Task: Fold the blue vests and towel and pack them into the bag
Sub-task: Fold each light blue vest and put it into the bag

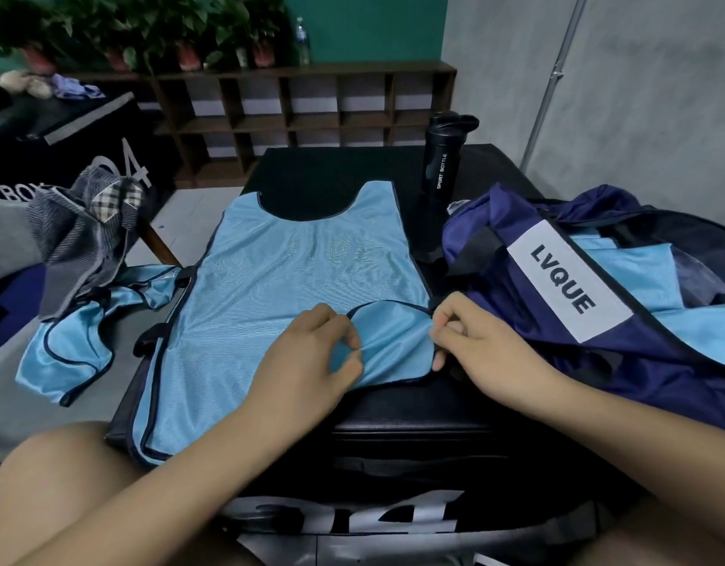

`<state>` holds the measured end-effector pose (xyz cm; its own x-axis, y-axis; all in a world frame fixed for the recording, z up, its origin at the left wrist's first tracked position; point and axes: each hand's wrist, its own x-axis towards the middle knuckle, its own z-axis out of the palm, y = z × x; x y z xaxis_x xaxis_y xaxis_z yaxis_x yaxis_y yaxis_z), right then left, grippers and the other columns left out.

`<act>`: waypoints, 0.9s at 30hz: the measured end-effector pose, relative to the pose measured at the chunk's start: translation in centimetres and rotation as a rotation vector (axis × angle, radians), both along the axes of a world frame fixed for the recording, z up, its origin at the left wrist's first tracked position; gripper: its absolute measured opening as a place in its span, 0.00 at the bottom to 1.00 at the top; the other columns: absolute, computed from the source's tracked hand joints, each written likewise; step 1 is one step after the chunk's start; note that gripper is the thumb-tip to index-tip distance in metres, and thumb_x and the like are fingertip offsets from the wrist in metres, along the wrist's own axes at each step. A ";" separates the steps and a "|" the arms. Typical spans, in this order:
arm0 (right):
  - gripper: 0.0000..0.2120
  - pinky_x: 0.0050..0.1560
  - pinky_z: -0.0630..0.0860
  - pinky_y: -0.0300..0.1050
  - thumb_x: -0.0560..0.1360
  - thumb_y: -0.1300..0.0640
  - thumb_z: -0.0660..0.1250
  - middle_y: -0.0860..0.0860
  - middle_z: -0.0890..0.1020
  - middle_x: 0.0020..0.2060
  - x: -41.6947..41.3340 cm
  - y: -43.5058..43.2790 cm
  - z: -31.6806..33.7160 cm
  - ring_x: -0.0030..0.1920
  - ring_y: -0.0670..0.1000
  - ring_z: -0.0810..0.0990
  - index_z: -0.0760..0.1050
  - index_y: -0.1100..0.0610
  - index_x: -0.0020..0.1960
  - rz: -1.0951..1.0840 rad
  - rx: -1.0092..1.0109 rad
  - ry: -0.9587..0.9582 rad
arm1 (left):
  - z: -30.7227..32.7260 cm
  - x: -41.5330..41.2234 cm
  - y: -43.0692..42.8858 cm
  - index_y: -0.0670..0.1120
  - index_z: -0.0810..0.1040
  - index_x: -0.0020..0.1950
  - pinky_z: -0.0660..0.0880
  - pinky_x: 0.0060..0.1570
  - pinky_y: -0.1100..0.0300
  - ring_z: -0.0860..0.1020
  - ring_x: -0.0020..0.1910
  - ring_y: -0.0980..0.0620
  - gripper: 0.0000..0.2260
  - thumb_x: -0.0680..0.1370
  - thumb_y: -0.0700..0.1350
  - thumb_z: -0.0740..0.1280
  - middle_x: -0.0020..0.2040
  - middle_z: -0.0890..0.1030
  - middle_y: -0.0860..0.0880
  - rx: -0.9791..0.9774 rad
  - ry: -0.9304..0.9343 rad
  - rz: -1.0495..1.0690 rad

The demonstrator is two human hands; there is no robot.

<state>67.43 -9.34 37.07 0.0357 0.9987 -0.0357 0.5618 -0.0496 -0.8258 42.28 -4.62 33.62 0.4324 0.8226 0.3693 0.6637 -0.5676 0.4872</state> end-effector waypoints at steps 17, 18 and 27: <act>0.03 0.29 0.62 0.44 0.79 0.67 0.64 0.62 0.87 0.36 0.4 -1.3 0.3 0.29 0.54 0.72 0.73 0.63 0.53 -0.086 -0.215 0.268 | -2.4 2.3 -4.2 0.47 0.80 0.52 0.70 0.43 0.50 0.75 0.47 0.45 0.12 0.80 0.55 0.72 0.53 0.78 0.50 0.487 0.285 -0.304; 0.03 0.29 0.62 0.45 0.79 0.67 0.63 0.63 0.87 0.37 0.4 -1.4 0.3 0.28 0.53 0.72 0.73 0.63 0.53 -0.088 -0.228 0.278 | -2.5 2.4 -4.4 0.47 0.80 0.51 0.71 0.42 0.49 0.75 0.46 0.44 0.09 0.81 0.53 0.71 0.52 0.79 0.50 0.506 0.280 -0.302; 0.19 0.37 0.75 0.48 0.75 0.67 0.68 0.52 0.84 0.40 0.9 -2.4 0.3 0.34 0.52 0.82 0.73 0.49 0.61 0.138 -0.037 0.006 | -2.4 2.2 -4.0 0.47 0.81 0.51 0.71 0.42 0.50 0.76 0.45 0.45 0.04 0.84 0.46 0.68 0.49 0.80 0.51 0.472 0.171 -0.295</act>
<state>68.31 -11.77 37.40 -0.1024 0.9921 -0.0726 0.5603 -0.0028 -0.8283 44.50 -8.58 31.22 0.7038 0.4216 0.5718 0.4916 -0.8701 0.0365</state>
